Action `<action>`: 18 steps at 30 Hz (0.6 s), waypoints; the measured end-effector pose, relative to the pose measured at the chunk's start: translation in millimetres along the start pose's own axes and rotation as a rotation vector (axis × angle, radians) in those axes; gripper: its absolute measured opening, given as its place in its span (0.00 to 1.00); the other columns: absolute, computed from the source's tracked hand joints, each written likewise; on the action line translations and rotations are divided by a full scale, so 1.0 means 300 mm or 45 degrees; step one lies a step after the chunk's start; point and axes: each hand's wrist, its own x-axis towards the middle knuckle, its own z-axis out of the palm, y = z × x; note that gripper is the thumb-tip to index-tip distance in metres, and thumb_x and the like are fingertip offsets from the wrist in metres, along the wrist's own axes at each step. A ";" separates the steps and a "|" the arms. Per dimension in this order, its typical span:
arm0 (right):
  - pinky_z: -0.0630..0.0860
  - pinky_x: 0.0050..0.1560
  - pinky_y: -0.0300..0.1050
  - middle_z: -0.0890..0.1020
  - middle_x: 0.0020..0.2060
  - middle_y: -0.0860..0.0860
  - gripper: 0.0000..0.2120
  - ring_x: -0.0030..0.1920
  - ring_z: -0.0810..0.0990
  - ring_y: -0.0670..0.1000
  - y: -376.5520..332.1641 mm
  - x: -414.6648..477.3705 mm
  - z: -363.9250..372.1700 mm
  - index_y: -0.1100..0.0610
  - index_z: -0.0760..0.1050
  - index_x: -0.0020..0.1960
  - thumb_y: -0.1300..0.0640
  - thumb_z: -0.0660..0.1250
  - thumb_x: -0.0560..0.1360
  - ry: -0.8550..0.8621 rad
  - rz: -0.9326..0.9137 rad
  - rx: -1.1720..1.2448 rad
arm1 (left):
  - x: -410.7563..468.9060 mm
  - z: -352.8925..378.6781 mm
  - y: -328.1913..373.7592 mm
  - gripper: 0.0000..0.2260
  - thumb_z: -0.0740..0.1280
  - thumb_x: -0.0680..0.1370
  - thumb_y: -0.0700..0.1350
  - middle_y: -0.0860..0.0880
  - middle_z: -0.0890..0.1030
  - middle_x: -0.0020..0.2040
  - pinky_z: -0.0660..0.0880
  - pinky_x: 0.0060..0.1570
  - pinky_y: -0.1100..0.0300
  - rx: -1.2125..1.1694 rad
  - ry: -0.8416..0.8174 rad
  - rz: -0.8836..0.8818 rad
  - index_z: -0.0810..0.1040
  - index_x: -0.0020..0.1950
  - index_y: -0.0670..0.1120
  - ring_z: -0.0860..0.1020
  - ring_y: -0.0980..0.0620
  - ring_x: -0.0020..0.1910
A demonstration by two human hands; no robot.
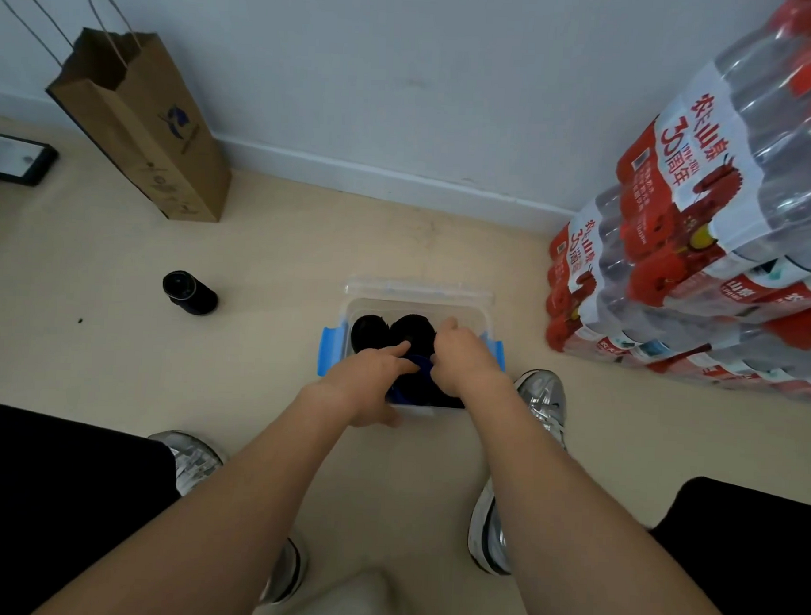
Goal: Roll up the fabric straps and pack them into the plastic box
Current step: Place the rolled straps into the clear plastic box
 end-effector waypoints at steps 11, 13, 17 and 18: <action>0.80 0.61 0.57 0.81 0.62 0.63 0.17 0.62 0.82 0.63 0.083 0.091 -0.098 0.65 0.71 0.70 0.58 0.63 0.84 -0.388 0.056 0.259 | 0.001 0.026 -0.023 0.41 0.80 0.77 0.50 0.54 0.52 0.88 0.70 0.76 0.46 -0.074 0.021 0.003 0.62 0.86 0.57 0.65 0.41 0.80; 0.78 0.57 0.56 0.79 0.63 0.63 0.18 0.64 0.81 0.64 0.073 0.086 -0.076 0.65 0.68 0.72 0.58 0.64 0.85 -0.364 0.058 0.179 | 0.002 0.020 -0.022 0.42 0.80 0.77 0.50 0.54 0.51 0.88 0.69 0.76 0.45 -0.085 0.010 -0.003 0.62 0.86 0.57 0.64 0.40 0.80; 0.72 0.50 0.50 0.76 0.67 0.65 0.24 0.64 0.79 0.63 0.028 0.071 0.020 0.68 0.60 0.76 0.62 0.65 0.86 -0.266 0.063 0.017 | -0.001 0.014 -0.012 0.41 0.80 0.77 0.49 0.54 0.50 0.89 0.68 0.77 0.44 -0.084 0.001 -0.015 0.63 0.86 0.57 0.65 0.38 0.79; 0.72 0.50 0.50 0.76 0.67 0.65 0.22 0.64 0.79 0.63 0.028 0.074 0.032 0.67 0.62 0.75 0.63 0.65 0.85 -0.248 0.050 0.031 | -0.002 0.016 -0.008 0.41 0.80 0.77 0.49 0.53 0.50 0.89 0.68 0.77 0.44 -0.077 0.001 -0.016 0.63 0.86 0.56 0.65 0.37 0.79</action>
